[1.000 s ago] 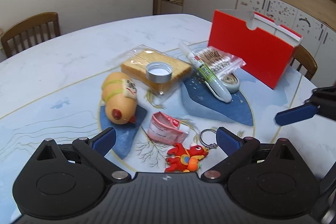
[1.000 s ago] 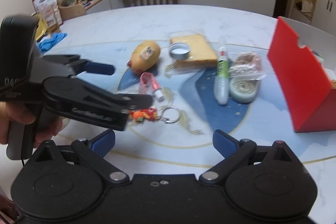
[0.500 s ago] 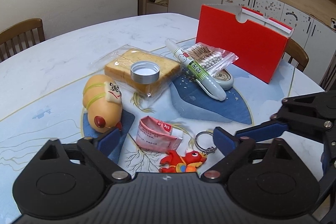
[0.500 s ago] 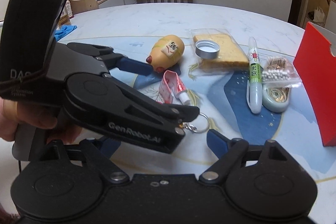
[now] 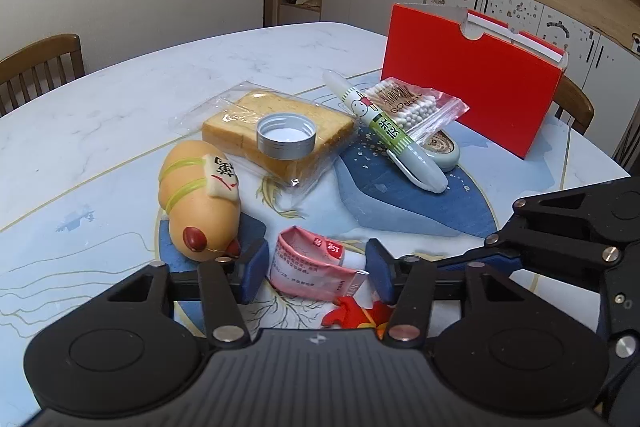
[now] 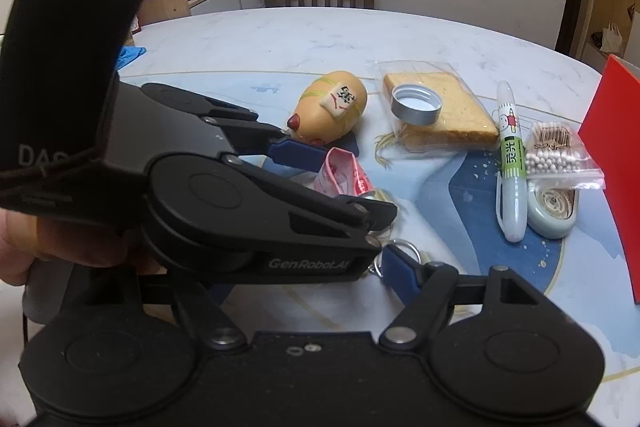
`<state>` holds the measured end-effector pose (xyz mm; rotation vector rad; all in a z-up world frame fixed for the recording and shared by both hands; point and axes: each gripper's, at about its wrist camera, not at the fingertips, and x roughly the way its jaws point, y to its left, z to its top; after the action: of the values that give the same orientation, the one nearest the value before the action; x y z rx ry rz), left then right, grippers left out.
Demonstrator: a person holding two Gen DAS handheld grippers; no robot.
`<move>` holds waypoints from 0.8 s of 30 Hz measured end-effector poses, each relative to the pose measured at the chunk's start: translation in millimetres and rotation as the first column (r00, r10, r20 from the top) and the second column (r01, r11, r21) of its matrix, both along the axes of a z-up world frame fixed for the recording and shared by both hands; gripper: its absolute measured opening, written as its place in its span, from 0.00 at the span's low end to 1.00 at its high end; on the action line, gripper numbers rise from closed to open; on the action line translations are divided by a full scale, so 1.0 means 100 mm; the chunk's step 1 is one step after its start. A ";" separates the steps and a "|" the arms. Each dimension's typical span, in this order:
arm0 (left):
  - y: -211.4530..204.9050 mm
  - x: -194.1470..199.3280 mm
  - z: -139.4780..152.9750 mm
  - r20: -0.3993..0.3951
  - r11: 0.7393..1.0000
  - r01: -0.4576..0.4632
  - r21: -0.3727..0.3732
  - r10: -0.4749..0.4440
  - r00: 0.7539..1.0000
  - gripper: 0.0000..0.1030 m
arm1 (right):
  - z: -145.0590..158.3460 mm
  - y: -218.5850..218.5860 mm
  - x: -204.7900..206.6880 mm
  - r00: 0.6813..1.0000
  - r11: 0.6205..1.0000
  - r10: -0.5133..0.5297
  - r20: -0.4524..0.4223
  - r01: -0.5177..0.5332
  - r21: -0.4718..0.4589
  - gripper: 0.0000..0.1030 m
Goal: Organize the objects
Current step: 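Grasp the pink packet with the left tool while the right tool grasps the red dragon keychain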
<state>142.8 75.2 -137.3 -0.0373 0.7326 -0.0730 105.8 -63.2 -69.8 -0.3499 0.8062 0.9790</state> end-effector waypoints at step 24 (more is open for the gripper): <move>0.08 -0.19 0.23 0.034 0.997 -0.026 -0.070 0.029 0.999 0.48 | 0.13 -0.15 0.06 0.999 1.000 -0.010 0.044 0.010 -0.016 0.39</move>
<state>124.0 83.5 -114.0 -0.1118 0.6939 -0.0726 111.5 -77.9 -57.0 -0.3799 0.7760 0.9527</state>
